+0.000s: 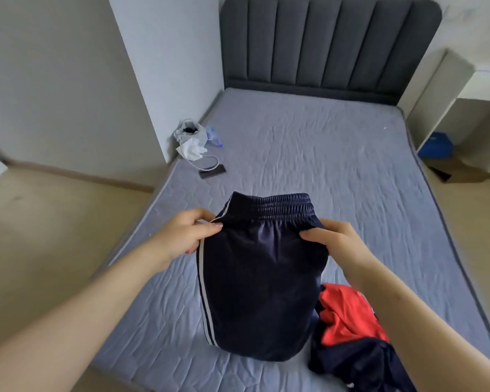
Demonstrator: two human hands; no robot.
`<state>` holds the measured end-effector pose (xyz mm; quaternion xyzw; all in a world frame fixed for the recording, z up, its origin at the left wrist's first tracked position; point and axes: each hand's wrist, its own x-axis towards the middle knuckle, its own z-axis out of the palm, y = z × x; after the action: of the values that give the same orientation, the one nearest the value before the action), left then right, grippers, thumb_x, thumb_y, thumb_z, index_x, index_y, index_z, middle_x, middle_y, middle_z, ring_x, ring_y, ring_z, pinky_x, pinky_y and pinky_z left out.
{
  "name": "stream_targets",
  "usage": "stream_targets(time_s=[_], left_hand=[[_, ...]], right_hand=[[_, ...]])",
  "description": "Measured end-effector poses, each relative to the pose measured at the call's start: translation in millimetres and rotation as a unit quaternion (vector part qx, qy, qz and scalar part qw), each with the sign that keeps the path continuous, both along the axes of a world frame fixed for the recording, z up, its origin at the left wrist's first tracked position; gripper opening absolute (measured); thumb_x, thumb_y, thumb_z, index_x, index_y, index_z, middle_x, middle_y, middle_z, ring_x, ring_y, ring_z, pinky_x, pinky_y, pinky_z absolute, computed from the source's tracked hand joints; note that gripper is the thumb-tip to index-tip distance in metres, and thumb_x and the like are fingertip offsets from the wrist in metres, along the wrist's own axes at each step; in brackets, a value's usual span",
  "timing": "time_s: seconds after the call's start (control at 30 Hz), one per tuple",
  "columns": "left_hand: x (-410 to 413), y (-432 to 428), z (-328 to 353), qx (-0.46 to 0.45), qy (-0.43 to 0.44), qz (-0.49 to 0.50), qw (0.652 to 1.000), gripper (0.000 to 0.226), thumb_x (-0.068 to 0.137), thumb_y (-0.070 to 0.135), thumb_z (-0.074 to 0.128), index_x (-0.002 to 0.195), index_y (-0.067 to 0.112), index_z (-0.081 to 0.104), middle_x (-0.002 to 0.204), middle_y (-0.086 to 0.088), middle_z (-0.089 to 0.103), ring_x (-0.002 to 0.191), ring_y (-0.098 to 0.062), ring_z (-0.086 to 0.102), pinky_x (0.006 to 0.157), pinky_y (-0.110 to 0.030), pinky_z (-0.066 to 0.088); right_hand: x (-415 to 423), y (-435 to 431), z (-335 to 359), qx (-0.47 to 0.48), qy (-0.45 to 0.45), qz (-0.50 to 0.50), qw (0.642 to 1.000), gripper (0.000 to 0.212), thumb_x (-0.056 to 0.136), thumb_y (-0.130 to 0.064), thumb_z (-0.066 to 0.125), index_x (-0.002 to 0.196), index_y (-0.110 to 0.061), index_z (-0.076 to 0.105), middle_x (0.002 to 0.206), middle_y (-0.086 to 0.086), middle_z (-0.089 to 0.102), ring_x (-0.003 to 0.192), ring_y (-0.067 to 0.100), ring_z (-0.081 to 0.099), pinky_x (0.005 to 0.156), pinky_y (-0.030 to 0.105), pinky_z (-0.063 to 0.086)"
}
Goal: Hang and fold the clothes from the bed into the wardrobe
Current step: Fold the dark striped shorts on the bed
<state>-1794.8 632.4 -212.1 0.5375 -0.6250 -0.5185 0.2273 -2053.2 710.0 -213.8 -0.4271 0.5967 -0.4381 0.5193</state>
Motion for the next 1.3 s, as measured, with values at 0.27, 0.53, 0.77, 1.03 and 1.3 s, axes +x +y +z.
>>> stream_targets(time_s=[0.27, 0.53, 0.77, 1.03, 1.3], left_hand=[[-2.9, -12.8, -127.8, 0.123, -0.035, 0.043, 0.991, 0.002, 0.089, 0.016, 0.060, 0.089, 0.015, 0.059, 0.055, 0.009, 0.044, 0.035, -0.004, 0.032, 0.040, -0.015, 0.028], [-17.9, -53.0, -227.9, 0.175, -0.061, 0.055, 0.981, 0.012, 0.089, 0.015, 0.060, 0.081, 0.024, 0.057, 0.068, 0.006, 0.054, 0.038, -0.001, 0.038, 0.039, -0.012, 0.030], [-49.7, -106.0, -290.6, 0.145, -0.046, 0.112, 0.982, 0.036, 0.092, 0.015, 0.054, 0.126, 0.022, 0.043, 0.129, 0.002, 0.047, 0.085, -0.014, 0.062, 0.072, -0.026, 0.050], [-34.3, -43.9, -371.0, 0.245, -0.178, 0.074, 0.950, 0.036, 0.092, 0.013, 0.052, 0.128, 0.012, 0.047, 0.132, -0.010, 0.049, 0.103, -0.028, 0.056, 0.076, -0.028, 0.045], [-4.4, 26.5, -443.2, 0.224, -0.319, 0.109, 0.914, 0.045, 0.087, 0.015, 0.058, 0.130, 0.015, 0.047, 0.131, -0.009, 0.049, 0.113, -0.029, 0.052, 0.094, -0.036, 0.045]], right_hand=[[11.2, -15.7, -122.4, 0.153, -0.011, -0.035, 0.988, 0.017, 0.082, -0.003, 0.062, 0.075, -0.013, 0.074, 0.076, 0.007, 0.074, 0.069, 0.018, 0.071, 0.057, 0.022, 0.055], [9.8, -47.4, -226.7, 0.219, 0.070, -0.044, 0.972, 0.008, 0.085, -0.012, 0.064, 0.082, -0.012, 0.072, 0.083, 0.006, 0.072, 0.081, 0.022, 0.067, 0.080, 0.036, 0.052], [3.8, -114.1, -288.6, 0.199, 0.149, -0.103, 0.963, 0.026, 0.092, -0.023, 0.054, 0.117, -0.021, 0.054, 0.115, -0.003, 0.056, 0.071, 0.006, 0.052, 0.056, 0.017, 0.038], [29.2, -48.5, -378.6, 0.364, 0.165, -0.051, 0.915, 0.043, 0.089, -0.021, 0.056, 0.130, -0.016, 0.046, 0.108, -0.004, 0.051, 0.069, 0.008, 0.052, 0.051, 0.020, 0.035], [37.0, 19.0, -441.8, 0.442, 0.168, -0.036, 0.880, 0.048, 0.086, -0.021, 0.057, 0.132, -0.013, 0.043, 0.131, 0.008, 0.048, 0.111, 0.027, 0.052, 0.092, 0.031, 0.042]])
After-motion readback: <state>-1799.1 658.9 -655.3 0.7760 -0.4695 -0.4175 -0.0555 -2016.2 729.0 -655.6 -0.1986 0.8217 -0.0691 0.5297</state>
